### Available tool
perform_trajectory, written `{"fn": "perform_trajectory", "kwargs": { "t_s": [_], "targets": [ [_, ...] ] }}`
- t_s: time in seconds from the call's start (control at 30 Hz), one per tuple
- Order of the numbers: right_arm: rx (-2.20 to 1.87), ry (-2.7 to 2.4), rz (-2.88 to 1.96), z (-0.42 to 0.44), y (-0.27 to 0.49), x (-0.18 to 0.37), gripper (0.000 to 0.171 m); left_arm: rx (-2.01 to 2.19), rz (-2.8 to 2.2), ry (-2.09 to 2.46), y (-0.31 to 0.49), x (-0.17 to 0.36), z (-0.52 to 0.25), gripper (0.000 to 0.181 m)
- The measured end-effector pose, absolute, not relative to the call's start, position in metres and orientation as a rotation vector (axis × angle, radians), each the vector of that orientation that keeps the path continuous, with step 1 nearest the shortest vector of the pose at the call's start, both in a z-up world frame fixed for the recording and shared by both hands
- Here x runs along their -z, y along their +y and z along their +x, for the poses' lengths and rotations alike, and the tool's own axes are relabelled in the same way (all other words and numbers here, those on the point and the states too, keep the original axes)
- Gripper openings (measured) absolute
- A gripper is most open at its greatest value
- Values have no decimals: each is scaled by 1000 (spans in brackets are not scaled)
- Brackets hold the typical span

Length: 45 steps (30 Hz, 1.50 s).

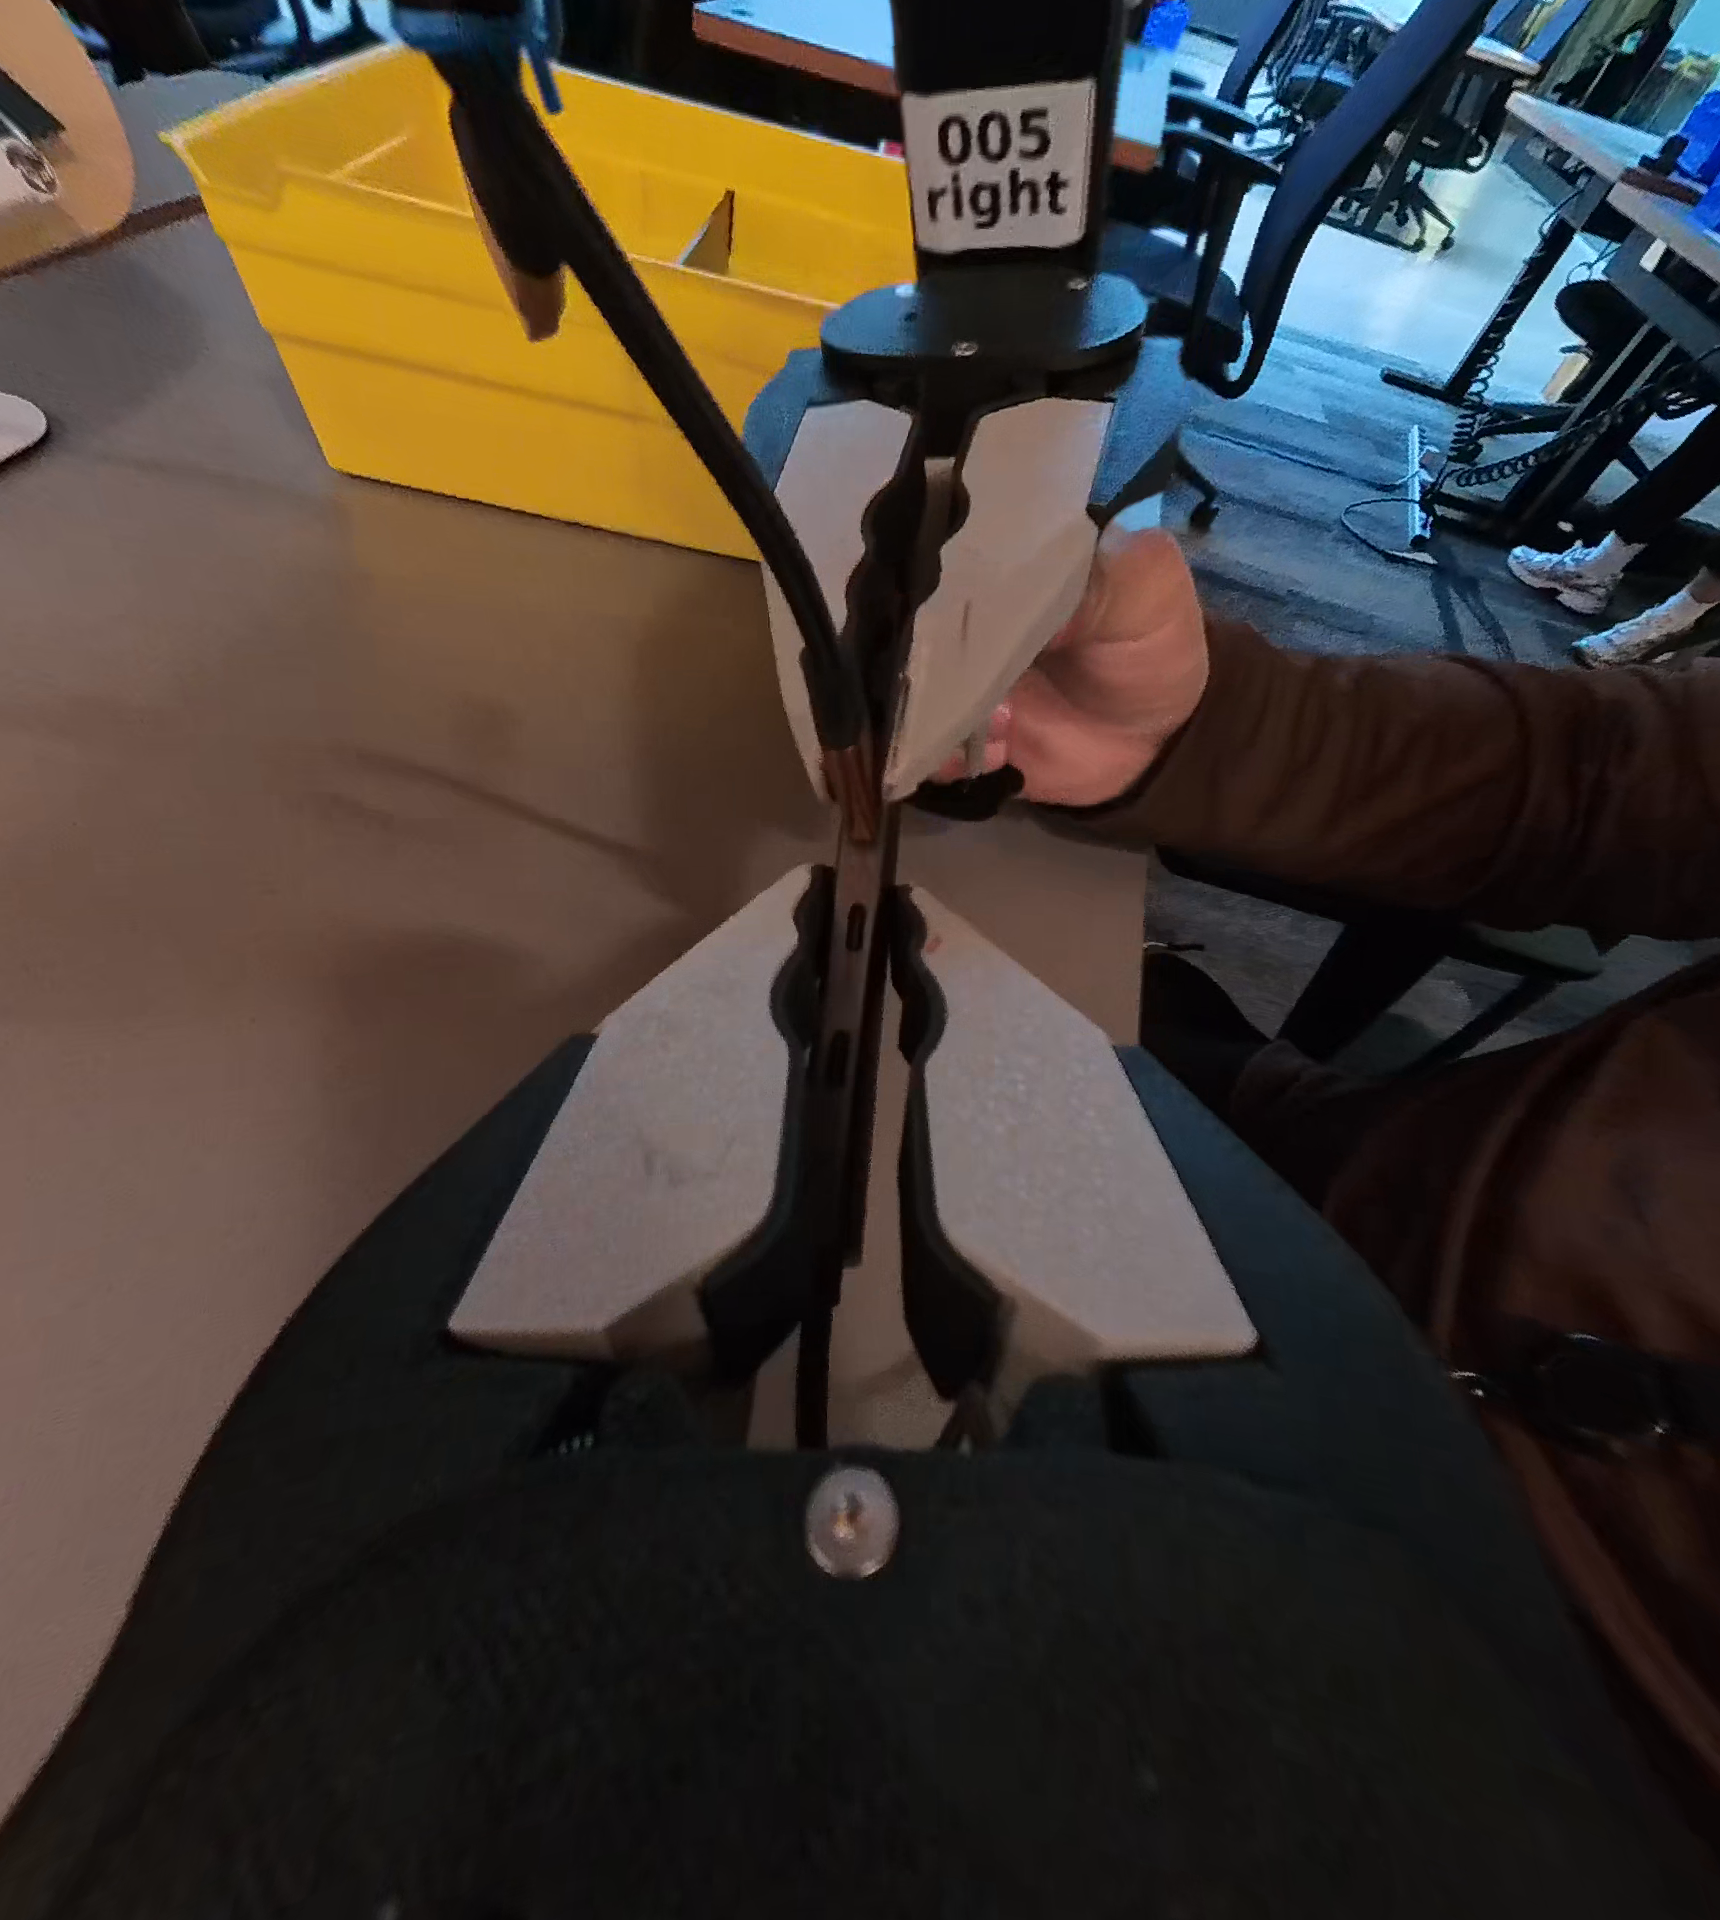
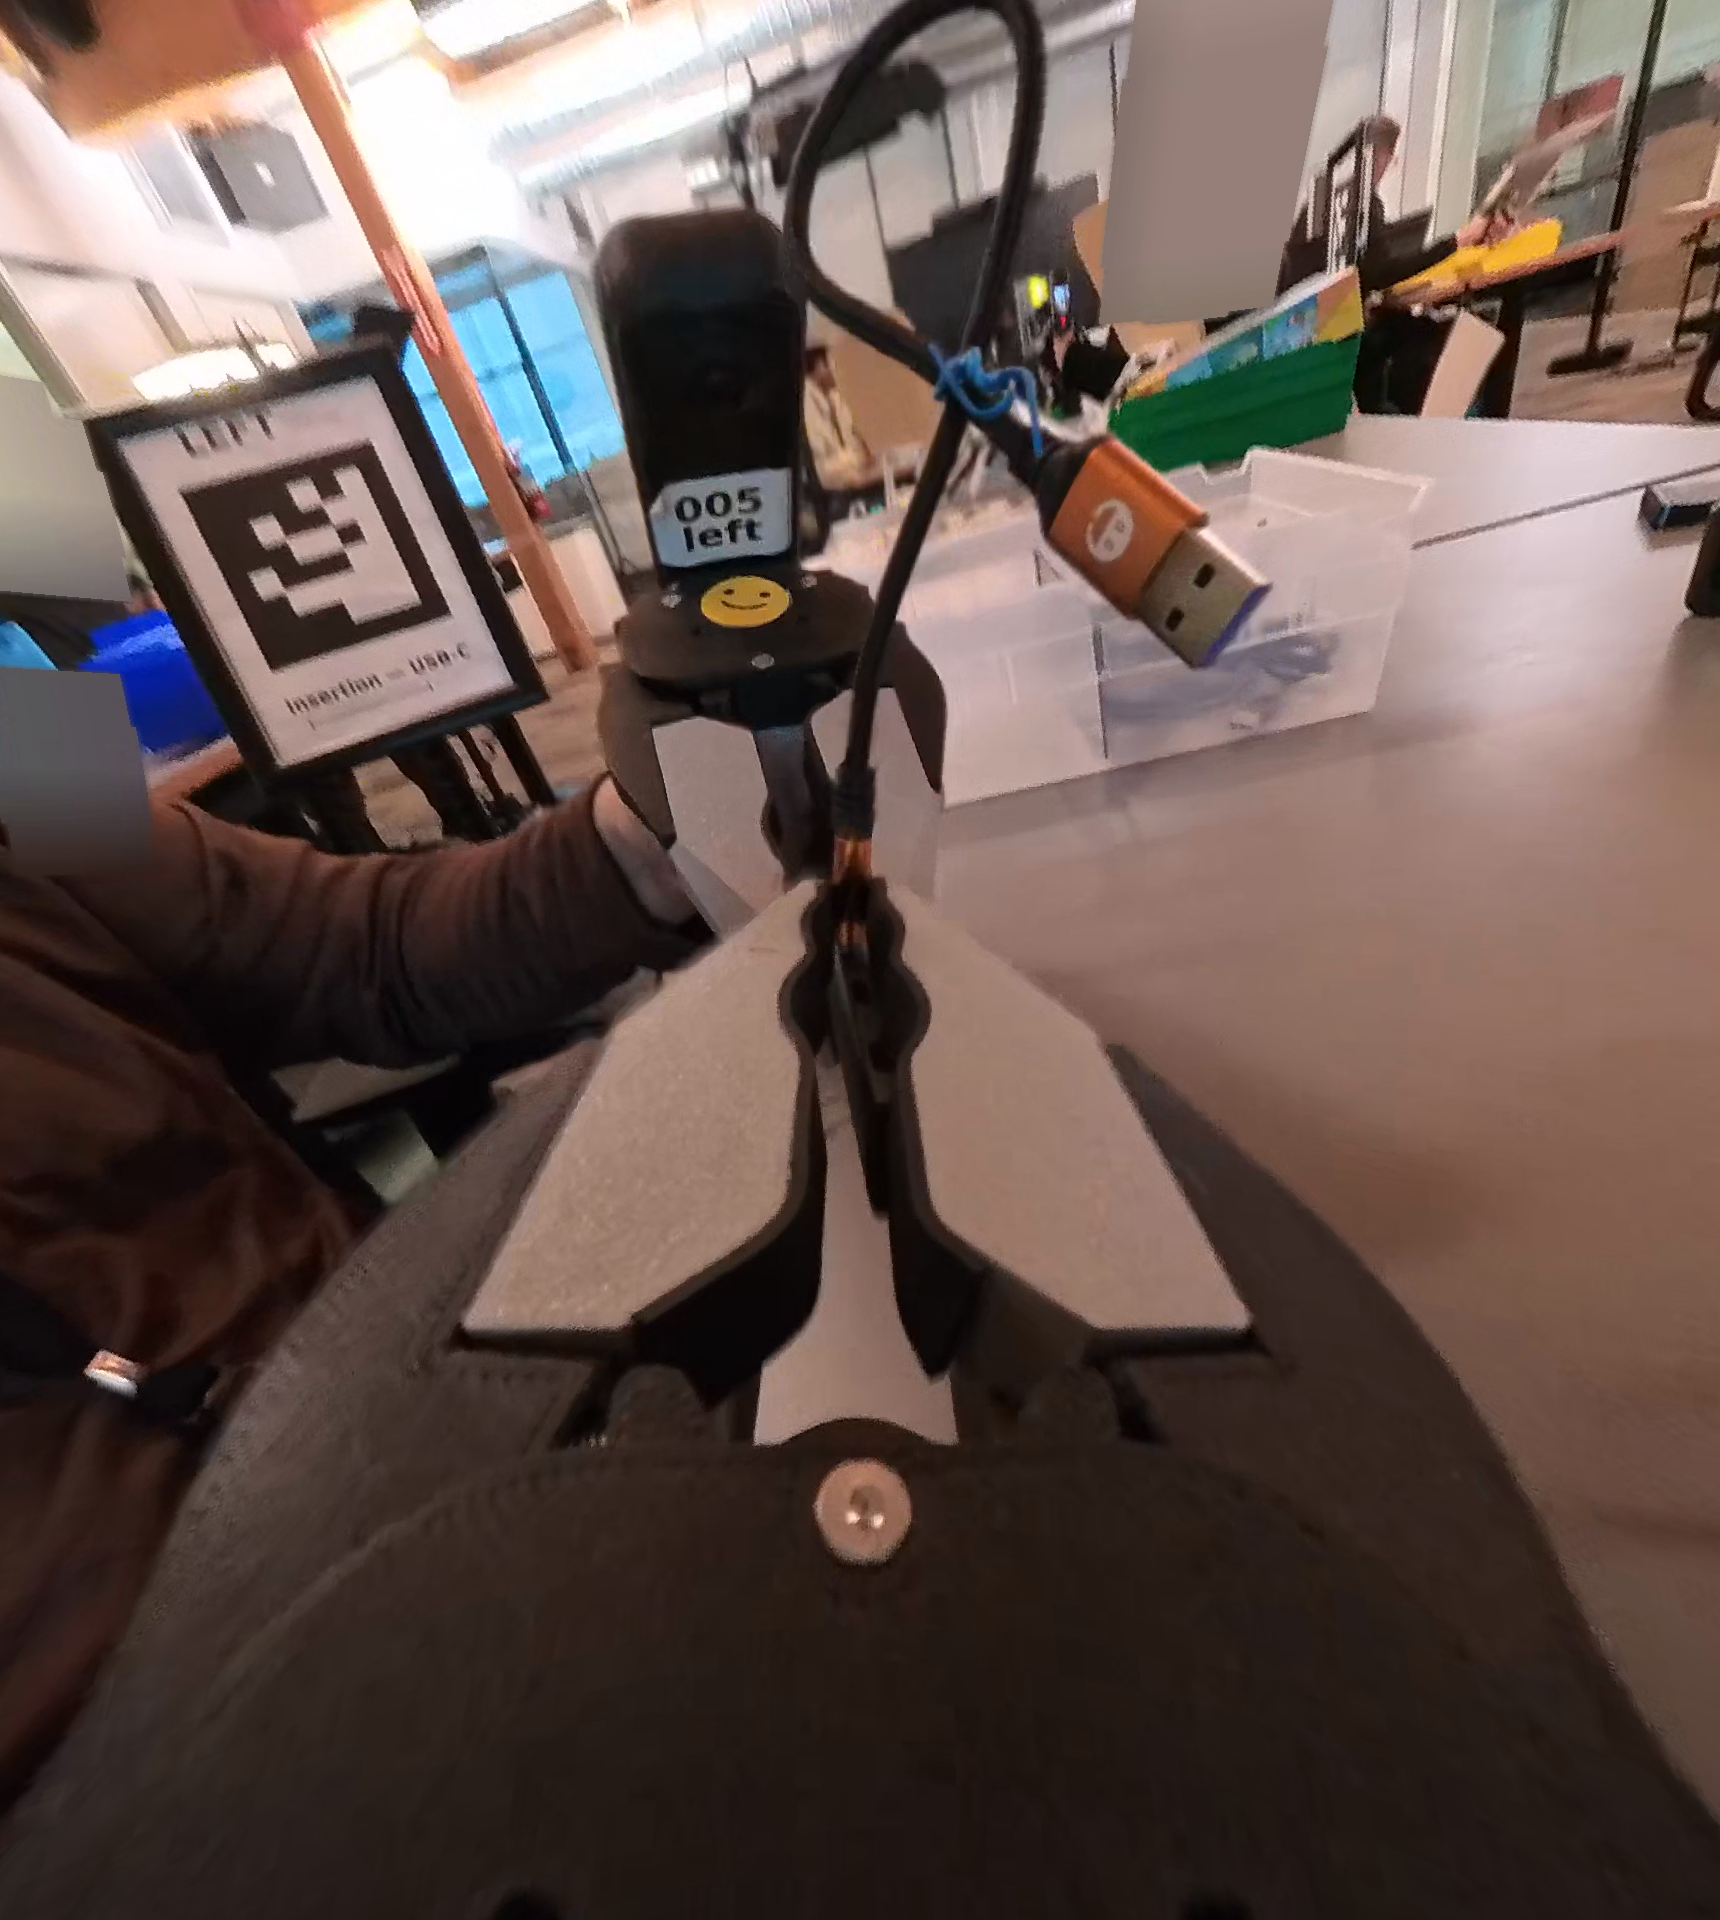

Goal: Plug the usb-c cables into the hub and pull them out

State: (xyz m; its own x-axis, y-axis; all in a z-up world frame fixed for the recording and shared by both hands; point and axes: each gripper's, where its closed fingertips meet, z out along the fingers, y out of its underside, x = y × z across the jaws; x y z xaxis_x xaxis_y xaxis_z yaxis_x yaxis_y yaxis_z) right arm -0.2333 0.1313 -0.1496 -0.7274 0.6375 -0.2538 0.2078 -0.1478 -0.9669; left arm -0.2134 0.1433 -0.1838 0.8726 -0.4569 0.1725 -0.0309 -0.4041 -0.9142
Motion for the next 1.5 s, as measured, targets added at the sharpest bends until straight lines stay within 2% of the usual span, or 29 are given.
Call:
{"fn": "perform_trajectory", "kwargs": {
  "t_s": [0.03, 0.1, 0.2, 0.3, 0.43, 0.63, 0.73, 0.87, 1.1, 1.5],
  "targets": [
    [-2045, -1637, -943, -235, 139, 133, 2, 478, -1949, 357, 142, 182, -213, 7],
    [-2302, -1286, -956, -235, 177, 101, 2, 292, -2096, 444, 143, 217, -206, 8],
    [-2173, -1368, -958, -232, 194, 101, 3, 201, -2199, 591, 150, 258, -175, 8],
    [-1949, -1482, -940, -220, 190, 94, 3, 114, -2127, 588, 160, 237, -179, 8],
    [-1825, -1442, -891, -189, 202, 48, 3, -116, -2026, 521, 162, 209, -217, 7],
    [-1471, -1326, -931, -115, 266, -1, 3, -239, -1911, 471, 155, 179, -245, 7],
    [-1221, -1332, -1021, -85, 305, 6, 3, -289, -1914, 463, 152, 176, -253, 7],
    [-940, -1379, -1266, -57, 355, 42, 3, -366, -1905, 469, 146, 166, -259, 7],
    [-716, -1446, -1494, -45, 384, 91, 3, -428, -1868, 466, 143, 147, -269, 7],
    [-565, -1332, -1489, -7, 388, 81, 3, -418, -1777, 483, 156, 123, -271, 7]
  ]
}}
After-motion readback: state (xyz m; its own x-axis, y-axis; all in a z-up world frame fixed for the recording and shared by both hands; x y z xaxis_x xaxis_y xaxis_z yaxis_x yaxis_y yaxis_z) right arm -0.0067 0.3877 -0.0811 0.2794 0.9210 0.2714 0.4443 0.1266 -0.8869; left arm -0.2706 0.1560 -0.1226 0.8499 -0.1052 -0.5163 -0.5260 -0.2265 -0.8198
